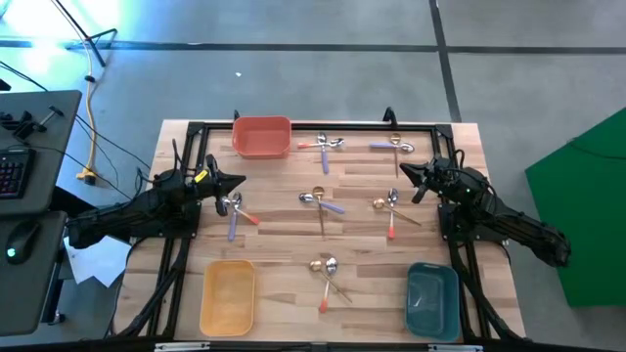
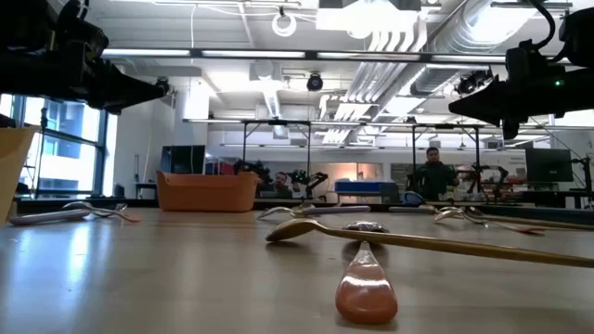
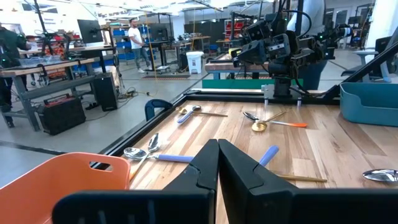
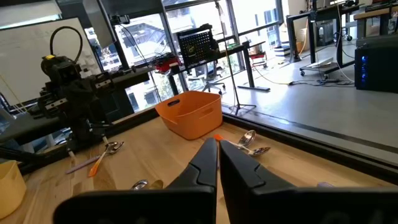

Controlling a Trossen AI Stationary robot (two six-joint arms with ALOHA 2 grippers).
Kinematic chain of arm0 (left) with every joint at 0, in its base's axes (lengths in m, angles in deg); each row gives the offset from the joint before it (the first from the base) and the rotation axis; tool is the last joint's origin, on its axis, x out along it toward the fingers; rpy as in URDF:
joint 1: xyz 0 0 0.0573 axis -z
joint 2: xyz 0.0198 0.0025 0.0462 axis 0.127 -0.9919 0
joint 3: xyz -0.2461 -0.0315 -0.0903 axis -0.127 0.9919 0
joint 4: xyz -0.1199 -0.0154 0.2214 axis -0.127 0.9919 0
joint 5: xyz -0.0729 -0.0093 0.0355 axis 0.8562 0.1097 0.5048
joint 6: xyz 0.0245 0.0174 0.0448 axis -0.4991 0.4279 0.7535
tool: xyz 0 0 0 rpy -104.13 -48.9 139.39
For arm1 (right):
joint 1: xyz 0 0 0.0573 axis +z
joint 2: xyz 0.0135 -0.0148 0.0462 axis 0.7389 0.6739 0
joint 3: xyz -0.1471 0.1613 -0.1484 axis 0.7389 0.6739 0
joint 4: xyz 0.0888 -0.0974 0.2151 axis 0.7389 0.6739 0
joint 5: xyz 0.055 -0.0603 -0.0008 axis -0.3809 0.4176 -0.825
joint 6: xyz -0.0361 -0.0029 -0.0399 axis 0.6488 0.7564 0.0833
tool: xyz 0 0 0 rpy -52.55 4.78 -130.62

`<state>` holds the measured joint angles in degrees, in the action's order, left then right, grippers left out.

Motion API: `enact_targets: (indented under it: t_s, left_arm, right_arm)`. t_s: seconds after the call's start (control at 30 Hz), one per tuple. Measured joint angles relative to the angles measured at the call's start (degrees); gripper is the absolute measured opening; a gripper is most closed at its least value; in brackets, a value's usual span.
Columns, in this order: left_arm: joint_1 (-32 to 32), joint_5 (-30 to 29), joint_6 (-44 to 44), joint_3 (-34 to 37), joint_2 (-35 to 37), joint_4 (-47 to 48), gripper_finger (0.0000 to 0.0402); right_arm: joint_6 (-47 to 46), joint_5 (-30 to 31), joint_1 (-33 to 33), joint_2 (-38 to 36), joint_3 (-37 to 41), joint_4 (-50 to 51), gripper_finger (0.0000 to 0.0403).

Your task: Sort silverware by color (type)

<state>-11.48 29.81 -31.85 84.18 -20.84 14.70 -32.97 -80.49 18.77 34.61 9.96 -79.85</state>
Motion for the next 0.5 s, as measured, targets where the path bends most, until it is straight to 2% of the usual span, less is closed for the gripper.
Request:
enact_targets:
  t_s: [0.27, 0.5]
  left_arm:
    - [0.01, 0.01, 0.00, 0.00, 0.00, -0.47, 0.0003]
    - [0.01, 0.02, 1.07, 0.00, 0.00, -6.67, 0.0003]
  right_arm:
    - [0.01, 0.00, 0.00, 0.01, -0.01, 0.01, 0.0000]
    - [-0.07, 0.02, 0.00, 0.01, 0.00, -2.17, 0.0000]
